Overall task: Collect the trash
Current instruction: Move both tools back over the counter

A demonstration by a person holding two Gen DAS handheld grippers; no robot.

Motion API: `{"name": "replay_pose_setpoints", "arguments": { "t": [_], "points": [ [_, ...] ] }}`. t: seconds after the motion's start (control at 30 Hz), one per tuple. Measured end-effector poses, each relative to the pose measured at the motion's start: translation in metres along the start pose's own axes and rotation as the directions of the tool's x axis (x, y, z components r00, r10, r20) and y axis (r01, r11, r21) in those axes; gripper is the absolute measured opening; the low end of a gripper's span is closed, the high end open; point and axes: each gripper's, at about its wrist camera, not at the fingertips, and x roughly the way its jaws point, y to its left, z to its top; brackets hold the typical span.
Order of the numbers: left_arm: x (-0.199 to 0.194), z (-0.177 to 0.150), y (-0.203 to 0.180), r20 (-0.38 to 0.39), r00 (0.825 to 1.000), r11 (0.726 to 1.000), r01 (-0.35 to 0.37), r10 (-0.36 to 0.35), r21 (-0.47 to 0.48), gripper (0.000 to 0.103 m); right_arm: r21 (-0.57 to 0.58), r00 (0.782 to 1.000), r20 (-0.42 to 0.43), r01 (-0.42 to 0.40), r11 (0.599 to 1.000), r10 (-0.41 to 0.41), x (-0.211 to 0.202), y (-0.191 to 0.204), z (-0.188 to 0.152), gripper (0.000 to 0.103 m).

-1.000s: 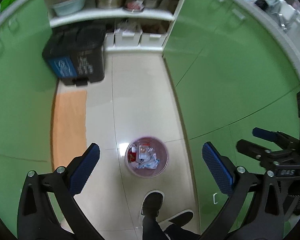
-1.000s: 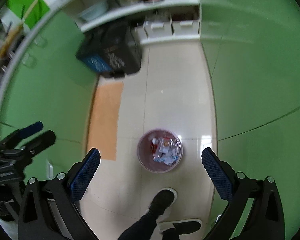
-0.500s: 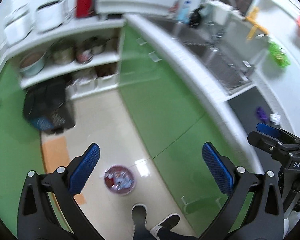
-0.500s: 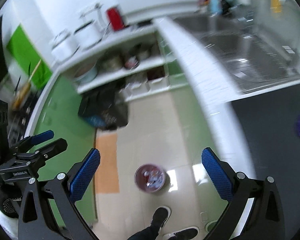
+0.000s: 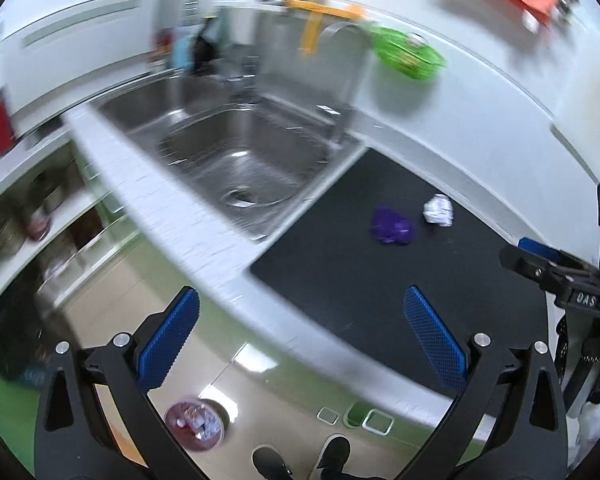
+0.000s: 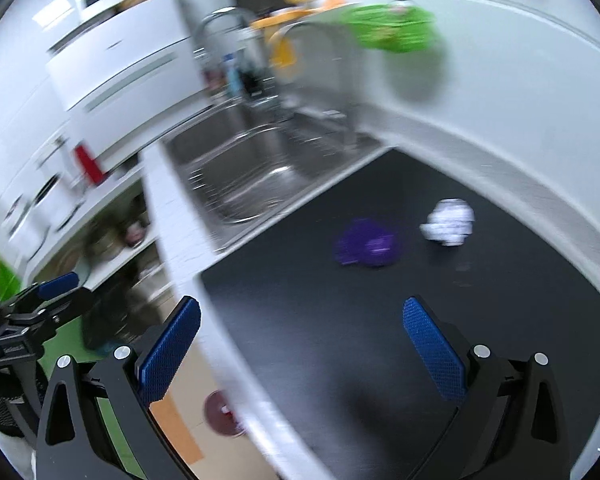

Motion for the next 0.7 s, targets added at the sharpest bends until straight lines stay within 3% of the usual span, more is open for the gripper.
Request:
{"name": "replay_pose_setpoints", "arguments": {
  "t": [0.33,0.7],
  "points": [
    [0.082,0.041,-0.077,-0.083,0.994,0.993,0.075,-0.067,0.091,0.1,0.045,0.995,-0.025,0.101,0.994,-0.1,0.03,-0.087,0.033,0.097],
    [0.156,0.043,-0.107,-0.175,0.984,0.996,0.036,-0.021,0.078,0.1,0.022,0.988,-0.122,0.097,0.995,-0.093,0.123,-0.134,0.063,0.097]
  ]
}}
